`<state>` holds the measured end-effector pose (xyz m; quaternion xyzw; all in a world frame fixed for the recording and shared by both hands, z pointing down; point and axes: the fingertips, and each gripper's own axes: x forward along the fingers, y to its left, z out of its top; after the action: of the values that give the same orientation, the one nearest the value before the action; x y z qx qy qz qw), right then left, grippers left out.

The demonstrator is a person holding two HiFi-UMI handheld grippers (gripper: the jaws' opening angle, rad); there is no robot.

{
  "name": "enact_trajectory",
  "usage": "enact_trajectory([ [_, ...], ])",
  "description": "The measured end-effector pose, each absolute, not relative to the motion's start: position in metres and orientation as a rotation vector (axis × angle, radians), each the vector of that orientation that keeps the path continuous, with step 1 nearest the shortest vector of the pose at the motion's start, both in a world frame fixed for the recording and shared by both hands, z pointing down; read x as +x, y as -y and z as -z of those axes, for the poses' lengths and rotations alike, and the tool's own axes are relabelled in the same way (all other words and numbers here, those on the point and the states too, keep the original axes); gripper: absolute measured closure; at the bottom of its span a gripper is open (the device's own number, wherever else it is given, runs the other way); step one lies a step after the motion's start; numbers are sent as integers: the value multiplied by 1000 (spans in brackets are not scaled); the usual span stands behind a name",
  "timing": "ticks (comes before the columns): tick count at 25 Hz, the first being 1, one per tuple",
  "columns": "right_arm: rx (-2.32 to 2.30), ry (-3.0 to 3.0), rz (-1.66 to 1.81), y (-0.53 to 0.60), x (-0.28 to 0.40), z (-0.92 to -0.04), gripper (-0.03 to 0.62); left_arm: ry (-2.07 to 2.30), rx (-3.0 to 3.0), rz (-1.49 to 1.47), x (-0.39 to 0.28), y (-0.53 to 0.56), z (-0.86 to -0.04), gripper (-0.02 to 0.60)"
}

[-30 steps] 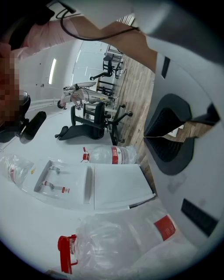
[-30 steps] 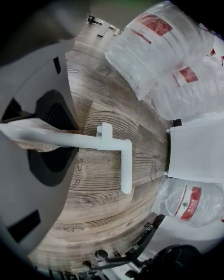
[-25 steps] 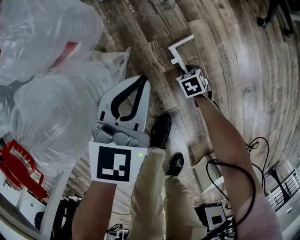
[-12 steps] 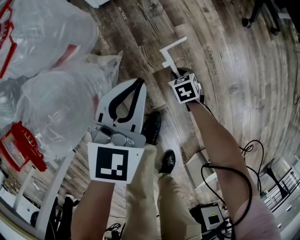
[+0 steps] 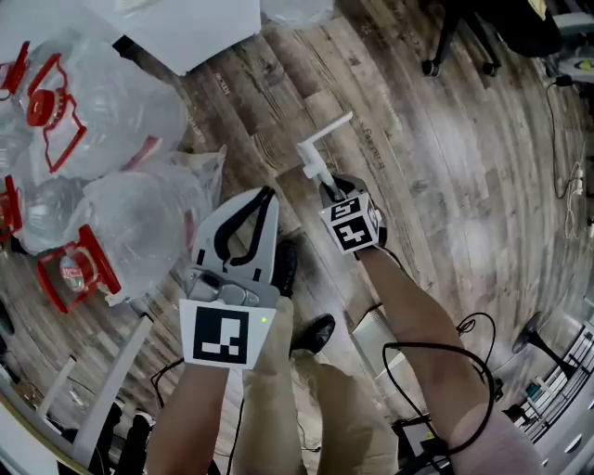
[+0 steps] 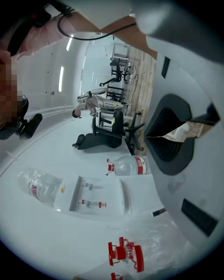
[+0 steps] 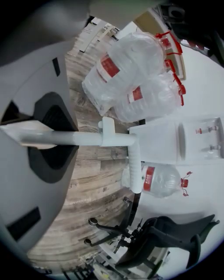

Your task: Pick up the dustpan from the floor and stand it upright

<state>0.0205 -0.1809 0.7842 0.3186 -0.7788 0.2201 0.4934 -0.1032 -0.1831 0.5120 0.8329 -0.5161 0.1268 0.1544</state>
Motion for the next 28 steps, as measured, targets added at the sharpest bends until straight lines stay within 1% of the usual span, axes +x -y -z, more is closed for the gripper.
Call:
enact_trajectory([
  [8,914,1976,-482,164,71,-676,513,1453,2447,-253,-52,153,-432,568],
  [17,1050,2076,-417,105,139,-554,511,1396,2557,-190,15,98,-346,568],
  [28,1224,2132,-371,20,223,-451,514,1236,2738,-192,91,32,-259,568],
])
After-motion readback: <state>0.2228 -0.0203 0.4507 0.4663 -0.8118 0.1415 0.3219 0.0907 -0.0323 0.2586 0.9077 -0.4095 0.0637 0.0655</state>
